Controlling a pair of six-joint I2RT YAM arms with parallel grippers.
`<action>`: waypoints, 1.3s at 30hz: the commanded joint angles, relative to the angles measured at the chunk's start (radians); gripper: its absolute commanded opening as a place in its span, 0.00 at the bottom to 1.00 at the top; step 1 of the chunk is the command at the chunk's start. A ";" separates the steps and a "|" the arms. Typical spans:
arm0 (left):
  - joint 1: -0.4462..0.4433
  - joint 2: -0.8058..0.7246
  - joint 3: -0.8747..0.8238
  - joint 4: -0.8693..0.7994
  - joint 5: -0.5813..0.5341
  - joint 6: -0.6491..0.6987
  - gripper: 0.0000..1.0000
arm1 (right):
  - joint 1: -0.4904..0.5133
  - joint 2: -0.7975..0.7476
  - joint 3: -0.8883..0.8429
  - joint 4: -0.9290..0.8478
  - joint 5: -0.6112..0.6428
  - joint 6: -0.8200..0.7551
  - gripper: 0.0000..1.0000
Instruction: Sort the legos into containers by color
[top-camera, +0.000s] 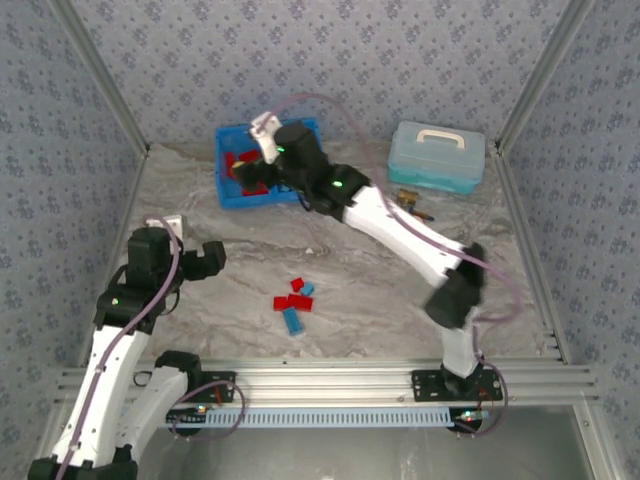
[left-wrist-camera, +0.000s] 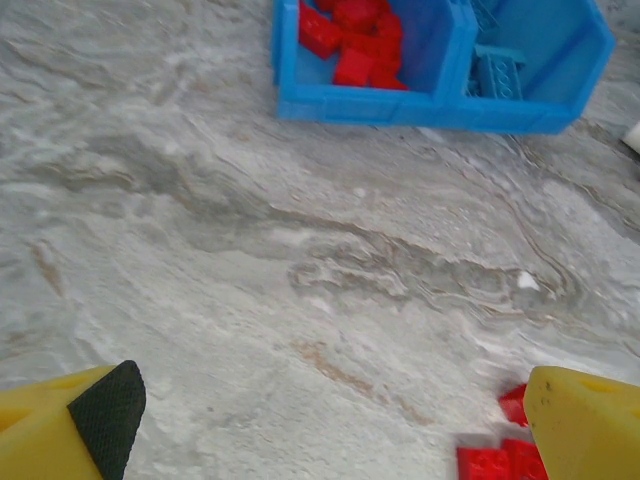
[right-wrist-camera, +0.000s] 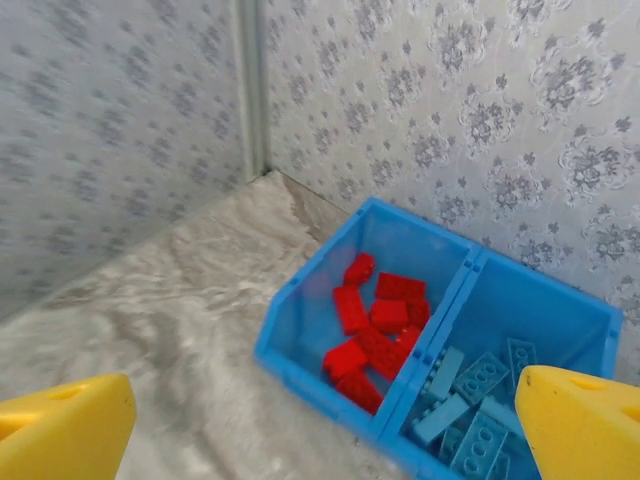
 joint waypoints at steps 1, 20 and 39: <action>-0.036 0.035 -0.020 0.032 0.126 -0.083 0.99 | -0.011 -0.190 -0.277 0.010 -0.135 0.063 1.00; -0.644 0.619 -0.039 0.276 -0.127 -0.165 0.96 | -0.034 -0.716 -1.063 0.144 -0.105 0.287 1.00; -0.572 0.933 0.050 0.398 0.029 0.103 0.43 | -0.050 -0.745 -1.071 0.123 -0.074 0.330 1.00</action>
